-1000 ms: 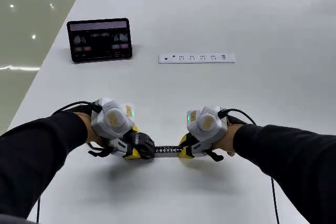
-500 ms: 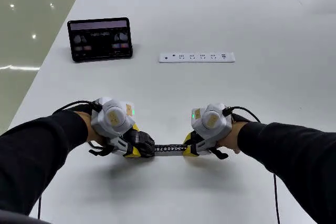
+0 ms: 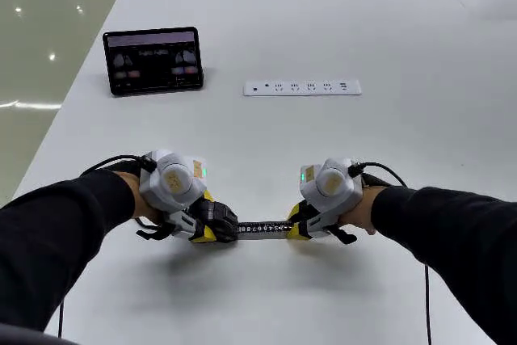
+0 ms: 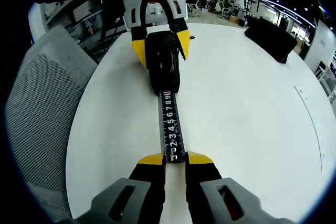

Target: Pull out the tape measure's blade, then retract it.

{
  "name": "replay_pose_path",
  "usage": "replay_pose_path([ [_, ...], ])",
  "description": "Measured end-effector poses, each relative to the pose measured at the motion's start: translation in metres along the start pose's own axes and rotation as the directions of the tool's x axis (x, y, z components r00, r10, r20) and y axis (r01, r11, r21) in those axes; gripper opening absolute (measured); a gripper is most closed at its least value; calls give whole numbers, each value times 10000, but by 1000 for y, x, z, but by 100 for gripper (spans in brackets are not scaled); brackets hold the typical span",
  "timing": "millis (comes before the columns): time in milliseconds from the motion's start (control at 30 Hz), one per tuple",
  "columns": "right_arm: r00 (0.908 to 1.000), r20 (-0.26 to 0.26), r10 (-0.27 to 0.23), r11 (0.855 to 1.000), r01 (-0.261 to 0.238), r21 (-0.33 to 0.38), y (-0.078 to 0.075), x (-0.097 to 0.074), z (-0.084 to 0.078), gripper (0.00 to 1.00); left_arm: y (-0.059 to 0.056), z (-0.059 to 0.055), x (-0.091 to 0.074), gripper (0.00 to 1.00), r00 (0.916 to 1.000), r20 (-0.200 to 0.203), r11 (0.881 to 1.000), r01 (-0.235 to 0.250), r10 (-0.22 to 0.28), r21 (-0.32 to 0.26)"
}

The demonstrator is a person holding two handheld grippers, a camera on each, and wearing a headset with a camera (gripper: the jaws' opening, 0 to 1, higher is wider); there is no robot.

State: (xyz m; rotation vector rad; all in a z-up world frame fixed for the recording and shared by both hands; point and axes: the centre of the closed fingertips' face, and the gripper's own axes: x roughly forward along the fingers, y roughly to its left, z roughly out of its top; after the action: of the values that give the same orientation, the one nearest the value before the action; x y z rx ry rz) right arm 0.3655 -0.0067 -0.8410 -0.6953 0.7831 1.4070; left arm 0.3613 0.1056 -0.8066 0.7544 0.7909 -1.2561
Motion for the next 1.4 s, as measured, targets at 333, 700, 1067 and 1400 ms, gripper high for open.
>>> replay_pose_path([
  [333, 10000, -41, -30, 10000, 30, 66, -1, -4, -5, 8, 0, 1, 0, 33, 10000, 13, 10000, -28, 28, -28],
  [700, 9999, -63, -95, 9998, 97, 176, -2, -9, -12, 8, 1, 0, 0, 32, 10000, 20, 10000, -25, 25, -5],
  [1067, 9998, -114, -144, 9996, 147, 232, -2, -13, -18, 8, 1, 0, 0, 32, 10000, 21, 10000, -45, 45, -12],
  [1400, 9997, -175, -186, 9994, 191, 304, -2, -16, -23, 8, 1, 0, 0, 32, 10000, 12, 10000, -95, 95, -17],
])
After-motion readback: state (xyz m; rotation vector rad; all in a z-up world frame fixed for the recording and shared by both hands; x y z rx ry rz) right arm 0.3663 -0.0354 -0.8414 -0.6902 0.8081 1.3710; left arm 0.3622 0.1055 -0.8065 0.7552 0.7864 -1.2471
